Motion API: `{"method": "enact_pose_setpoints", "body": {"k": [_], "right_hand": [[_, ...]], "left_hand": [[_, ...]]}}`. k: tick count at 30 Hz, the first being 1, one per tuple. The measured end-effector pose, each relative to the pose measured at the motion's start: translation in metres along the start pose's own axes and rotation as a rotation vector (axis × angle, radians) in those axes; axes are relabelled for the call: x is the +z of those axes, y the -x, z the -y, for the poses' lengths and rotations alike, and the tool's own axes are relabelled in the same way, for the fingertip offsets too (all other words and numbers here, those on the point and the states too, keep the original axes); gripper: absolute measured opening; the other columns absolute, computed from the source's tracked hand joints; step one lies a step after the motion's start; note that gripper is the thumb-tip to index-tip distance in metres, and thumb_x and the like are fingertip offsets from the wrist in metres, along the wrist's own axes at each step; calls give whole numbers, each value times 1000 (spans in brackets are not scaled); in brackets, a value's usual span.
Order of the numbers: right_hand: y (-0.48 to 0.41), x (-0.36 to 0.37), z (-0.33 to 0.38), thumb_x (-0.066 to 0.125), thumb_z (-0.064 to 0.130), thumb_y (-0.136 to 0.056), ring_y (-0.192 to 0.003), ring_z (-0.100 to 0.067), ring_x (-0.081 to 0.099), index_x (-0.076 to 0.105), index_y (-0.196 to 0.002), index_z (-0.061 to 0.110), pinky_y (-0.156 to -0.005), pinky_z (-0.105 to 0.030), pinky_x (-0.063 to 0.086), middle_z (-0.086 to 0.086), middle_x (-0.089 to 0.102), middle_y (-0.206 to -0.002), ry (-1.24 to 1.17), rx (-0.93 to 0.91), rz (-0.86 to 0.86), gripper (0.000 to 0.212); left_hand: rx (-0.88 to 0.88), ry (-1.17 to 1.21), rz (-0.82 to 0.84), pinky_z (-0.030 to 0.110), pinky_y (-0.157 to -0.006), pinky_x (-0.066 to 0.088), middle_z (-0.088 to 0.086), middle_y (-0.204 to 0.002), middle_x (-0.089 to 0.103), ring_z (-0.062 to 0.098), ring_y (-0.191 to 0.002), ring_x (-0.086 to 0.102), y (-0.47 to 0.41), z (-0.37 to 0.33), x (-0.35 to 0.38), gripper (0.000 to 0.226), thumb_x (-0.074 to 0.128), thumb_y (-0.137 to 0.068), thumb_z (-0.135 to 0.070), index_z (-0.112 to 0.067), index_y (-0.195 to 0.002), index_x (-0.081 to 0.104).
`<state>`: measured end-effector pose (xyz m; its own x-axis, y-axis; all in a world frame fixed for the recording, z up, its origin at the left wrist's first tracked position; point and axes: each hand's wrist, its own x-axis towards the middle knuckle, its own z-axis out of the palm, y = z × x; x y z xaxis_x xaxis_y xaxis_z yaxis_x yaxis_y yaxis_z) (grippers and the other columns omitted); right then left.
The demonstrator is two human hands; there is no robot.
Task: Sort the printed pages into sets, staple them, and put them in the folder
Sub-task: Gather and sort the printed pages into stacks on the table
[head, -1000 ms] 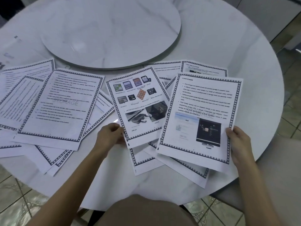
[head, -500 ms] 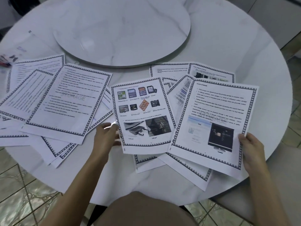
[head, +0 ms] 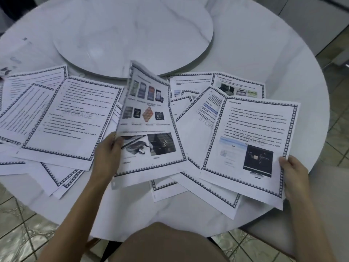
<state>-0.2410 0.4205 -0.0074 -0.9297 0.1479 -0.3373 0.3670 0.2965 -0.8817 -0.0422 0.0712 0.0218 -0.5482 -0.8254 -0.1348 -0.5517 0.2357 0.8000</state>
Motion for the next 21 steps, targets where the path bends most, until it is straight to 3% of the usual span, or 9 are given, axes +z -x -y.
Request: {"method": "enact_pose_setpoints", "body": {"k": [2, 5, 7, 10, 14, 16, 19, 21], "right_hand": [[1, 1, 1, 43, 10, -96, -53, -3, 61, 56, -89, 9, -40, -7, 44, 0, 58, -76, 0, -3, 16, 14], [4, 9, 2, 43, 12, -96, -67, -16, 59, 56, -89, 11, -44, -11, 49, -2, 61, -81, 4, 23, 80, 15], [7, 19, 3, 43, 12, -96, -65, -15, 65, 59, -89, 13, -50, -15, 54, -2, 64, -84, -18, 42, 138, 17], [13, 37, 5, 44, 10, -96, -63, -5, 69, 61, -101, 12, -59, -20, 58, -1, 66, -91, -65, 65, 246, 18], [27, 59, 10, 45, 12, -95, -86, -15, 70, 60, -113, 11, -76, -31, 58, -3, 70, -101, -141, 88, 392, 24], [37, 67, 13, 46, 13, -95, -88, -18, 70, 63, -110, 12, -77, -32, 58, -2, 72, -99, -141, 82, 437, 22], [52, 78, 16, 47, 15, -94, -84, -18, 71, 66, -101, 16, -72, -31, 59, -2, 75, -93, -86, 56, 493, 20], [61, 86, 15, 50, 17, -93, -81, -20, 72, 67, -99, 17, -71, -33, 59, -4, 75, -90, -63, 62, 531, 18]], "left_hand": [[-10, 162, 11, 28, -77, 46, 1, -90, 68, 19, -82, 62, -2, -1, -13, 20, 46, -94, -11, -13, -104, 63], [-40, 408, 83, 14, -62, 52, -17, -70, 72, 0, -67, 67, -2, -7, -25, 19, 48, -93, -11, -22, -88, 63], [-61, 467, 156, 12, -56, 51, -18, -68, 72, 0, -65, 68, -1, -11, -23, 19, 47, -93, -12, -21, -88, 63], [-79, 430, 273, 14, -56, 52, -16, -69, 73, 3, -66, 69, 6, -16, -9, 19, 48, -92, -12, -21, -88, 64], [-61, 313, 343, 11, -59, 48, -13, -76, 71, -2, -66, 67, 15, -18, 15, 17, 49, -92, -16, -21, -86, 63], [-48, 247, 352, 11, -64, 45, -11, -88, 67, -2, -73, 63, 20, -18, 25, 15, 48, -93, -16, -22, -89, 61], [-99, 230, 378, 21, -76, 43, -7, -103, 63, 11, -93, 60, 25, -14, 35, 16, 47, -93, -16, -24, -103, 56], [-141, 255, 405, 20, -76, 44, -6, -105, 63, 9, -95, 60, 29, -8, 38, 19, 47, -93, -14, -23, -107, 56]]}}
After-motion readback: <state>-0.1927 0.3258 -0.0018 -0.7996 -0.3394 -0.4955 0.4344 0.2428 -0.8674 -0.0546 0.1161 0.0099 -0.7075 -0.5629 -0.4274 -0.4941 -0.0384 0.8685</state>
